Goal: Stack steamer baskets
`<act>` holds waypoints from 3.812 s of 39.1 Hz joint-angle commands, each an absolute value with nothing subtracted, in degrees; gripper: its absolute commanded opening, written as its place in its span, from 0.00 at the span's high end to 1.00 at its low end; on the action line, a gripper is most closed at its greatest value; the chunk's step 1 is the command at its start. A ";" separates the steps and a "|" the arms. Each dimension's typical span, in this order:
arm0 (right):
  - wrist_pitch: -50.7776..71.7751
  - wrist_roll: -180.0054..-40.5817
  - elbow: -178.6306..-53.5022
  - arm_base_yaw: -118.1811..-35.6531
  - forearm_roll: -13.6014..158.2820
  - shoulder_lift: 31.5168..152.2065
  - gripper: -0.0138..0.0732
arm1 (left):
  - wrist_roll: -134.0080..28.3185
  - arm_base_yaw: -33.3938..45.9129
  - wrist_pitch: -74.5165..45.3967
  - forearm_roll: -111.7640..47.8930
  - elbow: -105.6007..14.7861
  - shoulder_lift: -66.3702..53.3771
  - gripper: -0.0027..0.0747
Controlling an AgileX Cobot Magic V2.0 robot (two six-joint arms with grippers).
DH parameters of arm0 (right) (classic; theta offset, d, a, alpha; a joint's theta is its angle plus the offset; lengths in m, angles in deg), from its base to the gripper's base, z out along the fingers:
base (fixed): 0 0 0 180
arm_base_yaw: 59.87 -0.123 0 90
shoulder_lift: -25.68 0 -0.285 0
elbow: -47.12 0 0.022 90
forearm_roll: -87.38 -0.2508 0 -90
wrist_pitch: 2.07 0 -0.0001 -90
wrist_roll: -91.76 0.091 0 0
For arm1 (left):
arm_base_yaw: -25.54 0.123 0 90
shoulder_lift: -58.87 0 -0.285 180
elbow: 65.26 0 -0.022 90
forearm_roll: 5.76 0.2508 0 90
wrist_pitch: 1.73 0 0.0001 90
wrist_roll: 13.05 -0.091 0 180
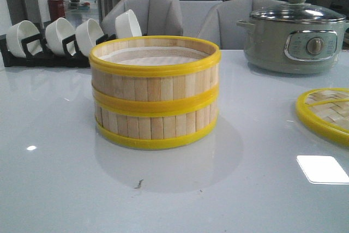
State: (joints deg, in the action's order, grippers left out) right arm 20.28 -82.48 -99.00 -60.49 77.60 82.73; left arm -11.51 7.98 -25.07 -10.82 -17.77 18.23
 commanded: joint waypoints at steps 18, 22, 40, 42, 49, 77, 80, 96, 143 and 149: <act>20.09 -82.81 -101.03 -60.55 77.54 82.43 0.78 | -11.07 7.52 -20.09 -11.11 -19.55 18.23 0.85; 22.23 -82.81 -101.03 -60.55 77.54 82.53 0.78 | -11.07 7.52 -20.09 -11.11 -19.55 18.23 0.85; 25.41 -82.87 -101.03 -60.55 79.12 88.85 0.37 | -11.07 7.52 -20.09 -11.11 -19.55 18.23 0.85; 25.41 -82.87 -101.03 -60.48 79.12 89.51 0.37 | -11.07 7.52 -20.09 -11.11 -19.55 18.23 0.85; 25.34 -82.87 -101.03 -60.48 80.84 91.60 0.37 | -11.07 7.52 -20.09 -11.11 -19.55 18.23 0.85; 24.63 -82.87 -116.34 -51.39 88.37 117.76 0.37 | -11.07 7.52 -20.09 -11.11 -19.55 18.23 0.85; 25.68 -82.87 -119.29 -51.34 88.37 121.43 0.37 | -11.07 7.52 -20.09 -11.11 -19.55 18.23 0.85; 29.77 -82.87 -130.46 -51.21 88.37 133.36 0.37 | -11.07 7.52 -20.09 -11.11 -19.55 18.23 0.85; 33.13 -82.82 -132.17 -51.88 87.38 137.29 0.78 | -11.07 7.52 -20.09 -11.11 -19.55 18.23 0.85; 34.93 -82.82 -134.78 -53.57 87.38 133.99 0.78 | -11.07 7.52 -20.09 -11.11 -19.55 18.23 0.85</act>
